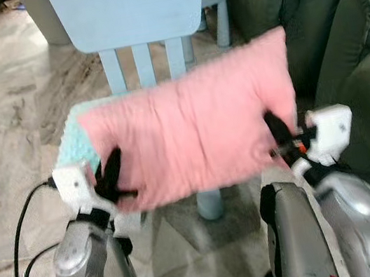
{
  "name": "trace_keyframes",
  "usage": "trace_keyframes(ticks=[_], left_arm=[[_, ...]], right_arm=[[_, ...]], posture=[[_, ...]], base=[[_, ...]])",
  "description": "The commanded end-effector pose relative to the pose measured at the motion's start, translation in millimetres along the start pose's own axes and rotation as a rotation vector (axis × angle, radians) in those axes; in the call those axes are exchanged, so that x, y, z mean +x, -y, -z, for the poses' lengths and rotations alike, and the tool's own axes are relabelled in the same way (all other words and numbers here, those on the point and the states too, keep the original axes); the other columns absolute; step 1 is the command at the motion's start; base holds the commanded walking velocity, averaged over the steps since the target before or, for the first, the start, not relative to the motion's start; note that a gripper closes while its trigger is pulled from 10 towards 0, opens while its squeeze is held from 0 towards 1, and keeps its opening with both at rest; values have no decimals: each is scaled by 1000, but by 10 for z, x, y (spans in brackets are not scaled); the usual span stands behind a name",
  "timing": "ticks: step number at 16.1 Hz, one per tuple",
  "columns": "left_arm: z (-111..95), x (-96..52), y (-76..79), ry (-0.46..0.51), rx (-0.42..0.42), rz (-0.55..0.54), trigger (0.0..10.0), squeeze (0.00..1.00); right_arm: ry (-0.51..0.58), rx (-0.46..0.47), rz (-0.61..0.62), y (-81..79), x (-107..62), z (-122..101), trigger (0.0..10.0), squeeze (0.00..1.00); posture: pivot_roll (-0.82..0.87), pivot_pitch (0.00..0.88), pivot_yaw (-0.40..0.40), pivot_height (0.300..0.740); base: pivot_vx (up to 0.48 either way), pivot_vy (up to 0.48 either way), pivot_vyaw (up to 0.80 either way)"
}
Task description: Move the pillow to the sofa
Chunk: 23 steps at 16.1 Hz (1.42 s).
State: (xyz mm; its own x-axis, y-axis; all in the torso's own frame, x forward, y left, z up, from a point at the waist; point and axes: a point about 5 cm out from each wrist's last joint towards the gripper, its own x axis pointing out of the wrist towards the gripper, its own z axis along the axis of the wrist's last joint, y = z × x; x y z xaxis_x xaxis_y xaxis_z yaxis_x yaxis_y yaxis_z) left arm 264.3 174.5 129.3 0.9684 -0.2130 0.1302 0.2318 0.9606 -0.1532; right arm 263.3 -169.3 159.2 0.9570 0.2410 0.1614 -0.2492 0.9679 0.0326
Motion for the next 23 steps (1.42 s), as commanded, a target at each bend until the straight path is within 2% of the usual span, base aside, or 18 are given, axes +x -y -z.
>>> trace_keyframes(ticks=[1, 2, 3, 4, 5, 15, 23], left_arm=[[-73, -13, -4, 12, 30, 13, 0, 0], [-87, -14, -1, 9, 27, 3, 0, 0], [-88, -3, 7, 7, 29, 3, 1608, 0], [-93, 28, 47, -12, 43, 11, 7373, 0], [-98, 63, 64, -18, 39, 16, 10000, 0], [-109, 124, 44, -29, 18, -16, 10000, 0], [-64, 145, 69, -27, 4, -43, 10000, 0]], right_arm=[[12, -31, 30, 25, -42, -78, 2549, 0], [-42, -69, 60, 44, -79, -21, 10000, 0], [-52, -72, 69, 45, -80, -7, 10000, 0], [-72, -79, 96, 33, -74, 5, 10000, 0], [-64, -74, 94, 12, -51, -8, 10000, 0], [-29, -88, 112, 21, 85, -135, 10000, 0], [-24, -101, 87, 60, 142, -206, 10000, 0]], posture=[[-160, 0, 57, 336], [-162, 0, 58, 336], [-165, 0, 59, 336], [-167, 0, 62, 336], [-170, 0, 66, 336], [-173, 0, 67, 344], [-183, 0, 33, 426]], base=[[0, 0, 0], [0, 0, 0], [0, 0, 0], [0, 0, 0], [0, 0, 0], [0, 0, 0], [0, 0, 0]])
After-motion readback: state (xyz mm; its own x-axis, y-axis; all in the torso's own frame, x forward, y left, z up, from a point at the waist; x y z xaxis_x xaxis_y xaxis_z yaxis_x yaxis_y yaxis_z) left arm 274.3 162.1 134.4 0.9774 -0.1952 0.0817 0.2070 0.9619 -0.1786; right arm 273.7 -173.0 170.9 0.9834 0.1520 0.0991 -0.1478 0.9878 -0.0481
